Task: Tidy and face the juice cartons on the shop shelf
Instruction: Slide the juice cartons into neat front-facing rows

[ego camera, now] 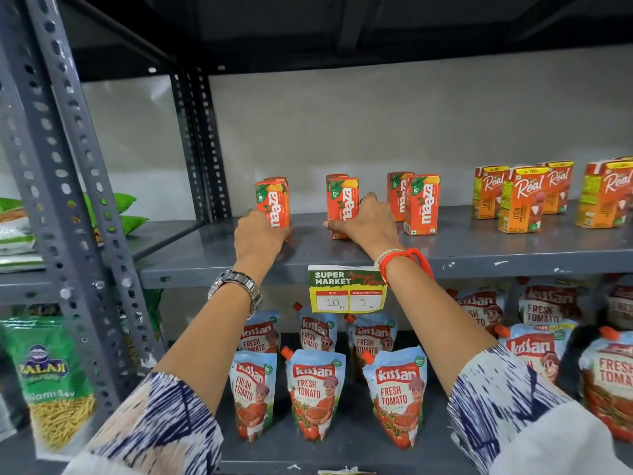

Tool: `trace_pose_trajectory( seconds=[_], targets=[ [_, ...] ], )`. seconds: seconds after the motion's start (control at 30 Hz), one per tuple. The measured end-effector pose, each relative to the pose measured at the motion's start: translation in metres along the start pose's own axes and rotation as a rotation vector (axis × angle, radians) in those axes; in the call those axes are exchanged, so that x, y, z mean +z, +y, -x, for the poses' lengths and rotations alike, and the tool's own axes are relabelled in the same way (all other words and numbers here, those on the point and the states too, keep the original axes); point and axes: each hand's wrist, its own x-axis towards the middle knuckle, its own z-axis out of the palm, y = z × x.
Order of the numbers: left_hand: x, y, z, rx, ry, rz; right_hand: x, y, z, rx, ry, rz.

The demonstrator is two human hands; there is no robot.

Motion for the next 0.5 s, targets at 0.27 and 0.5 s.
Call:
trace_pose_trajectory(
  seconds=[0.27, 0.5],
  targets=[
    [-0.002, 0.022, 0.028, 0.346, 0.344, 0.233, -0.051, 0.036, 0.001, 0.012, 0.363, -0.177],
    [0.044, 0.106, 0.068, 0.523, 0.271, 0.332, -0.125, 0.103, -0.007, 0.089, 0.650, 0.075]
  ],
)
